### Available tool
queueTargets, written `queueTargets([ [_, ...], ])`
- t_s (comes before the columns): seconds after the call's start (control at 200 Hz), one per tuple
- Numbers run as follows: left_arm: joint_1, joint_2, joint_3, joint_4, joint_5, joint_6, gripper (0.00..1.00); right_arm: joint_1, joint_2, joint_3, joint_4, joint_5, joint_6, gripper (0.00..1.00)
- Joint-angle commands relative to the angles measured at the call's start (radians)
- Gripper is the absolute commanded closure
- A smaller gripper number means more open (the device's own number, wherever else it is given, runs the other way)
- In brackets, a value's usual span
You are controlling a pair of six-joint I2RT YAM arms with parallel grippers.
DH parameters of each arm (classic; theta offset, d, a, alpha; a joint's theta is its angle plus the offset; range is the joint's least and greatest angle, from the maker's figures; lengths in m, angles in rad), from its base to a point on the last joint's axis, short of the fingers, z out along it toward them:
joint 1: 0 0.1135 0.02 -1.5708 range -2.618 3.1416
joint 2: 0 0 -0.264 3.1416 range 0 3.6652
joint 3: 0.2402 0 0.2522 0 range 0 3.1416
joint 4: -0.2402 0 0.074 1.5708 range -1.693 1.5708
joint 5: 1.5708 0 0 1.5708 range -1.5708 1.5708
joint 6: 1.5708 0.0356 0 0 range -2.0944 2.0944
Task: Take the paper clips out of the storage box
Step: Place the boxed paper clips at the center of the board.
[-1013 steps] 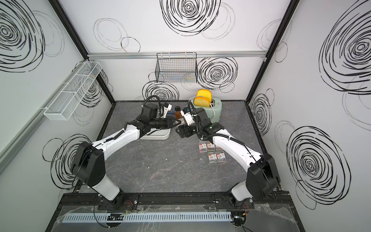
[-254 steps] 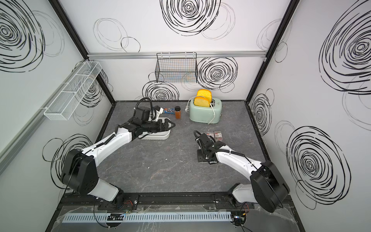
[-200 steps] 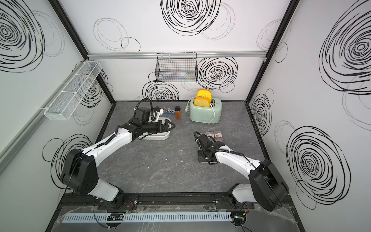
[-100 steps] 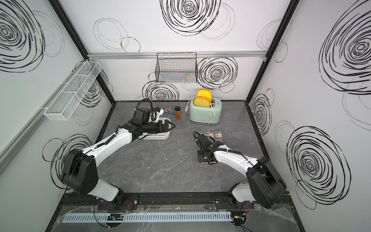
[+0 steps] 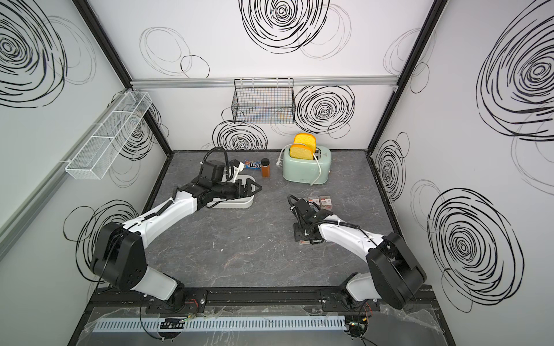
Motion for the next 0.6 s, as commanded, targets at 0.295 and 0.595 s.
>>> queueTargets([
  [0.295, 0.030, -0.037, -0.014, 0.036, 0.008, 0.015, 0.01, 0.019, 0.007, 0.070, 0.055, -0.069, -0.033, 0.41],
  [0.595, 0.053, -0.066, -0.025, 0.013, -0.031, 0.021, 0.01, 0.069, 0.122, 0.090, 0.120, -0.181, -0.045, 0.39],
])
